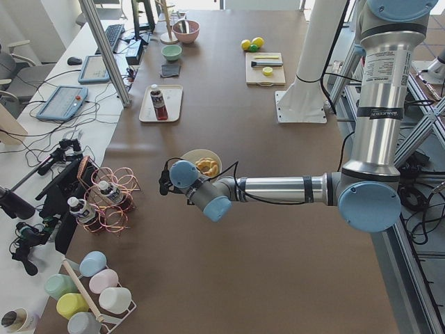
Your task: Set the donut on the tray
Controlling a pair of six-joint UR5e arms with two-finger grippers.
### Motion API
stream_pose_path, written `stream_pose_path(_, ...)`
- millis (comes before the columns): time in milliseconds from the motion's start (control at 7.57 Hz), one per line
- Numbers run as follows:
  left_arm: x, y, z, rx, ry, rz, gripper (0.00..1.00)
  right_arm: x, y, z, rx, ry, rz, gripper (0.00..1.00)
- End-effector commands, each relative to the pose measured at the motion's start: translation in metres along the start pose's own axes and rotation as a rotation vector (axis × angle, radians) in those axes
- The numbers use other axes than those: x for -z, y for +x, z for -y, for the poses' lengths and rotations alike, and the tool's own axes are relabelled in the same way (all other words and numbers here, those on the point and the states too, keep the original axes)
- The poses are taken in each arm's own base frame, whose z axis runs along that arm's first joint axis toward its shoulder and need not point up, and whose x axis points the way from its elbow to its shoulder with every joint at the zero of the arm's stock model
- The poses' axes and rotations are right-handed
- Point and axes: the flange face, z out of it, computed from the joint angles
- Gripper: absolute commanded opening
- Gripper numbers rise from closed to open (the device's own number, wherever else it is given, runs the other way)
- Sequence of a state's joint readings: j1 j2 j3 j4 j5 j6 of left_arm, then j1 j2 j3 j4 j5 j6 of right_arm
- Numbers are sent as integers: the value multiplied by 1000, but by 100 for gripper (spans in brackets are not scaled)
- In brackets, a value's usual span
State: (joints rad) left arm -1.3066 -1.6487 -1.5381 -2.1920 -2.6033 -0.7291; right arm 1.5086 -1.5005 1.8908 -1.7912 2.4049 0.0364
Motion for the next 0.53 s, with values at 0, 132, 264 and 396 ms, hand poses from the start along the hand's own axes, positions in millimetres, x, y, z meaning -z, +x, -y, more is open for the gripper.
stream_pose_path(0,-27,129,-15,109,43,44,0,1,-111,49,-6,50,44,100)
stream_pose_path(132,-53,177,-20,136,61,45,0,-5,-160,63,-2,69,76,100)
stream_pose_path(264,-74,213,-25,166,70,37,0,-8,-205,74,-28,72,107,100)
stream_pose_path(396,-91,242,-32,192,79,28,0,-15,-255,80,-37,55,137,100)
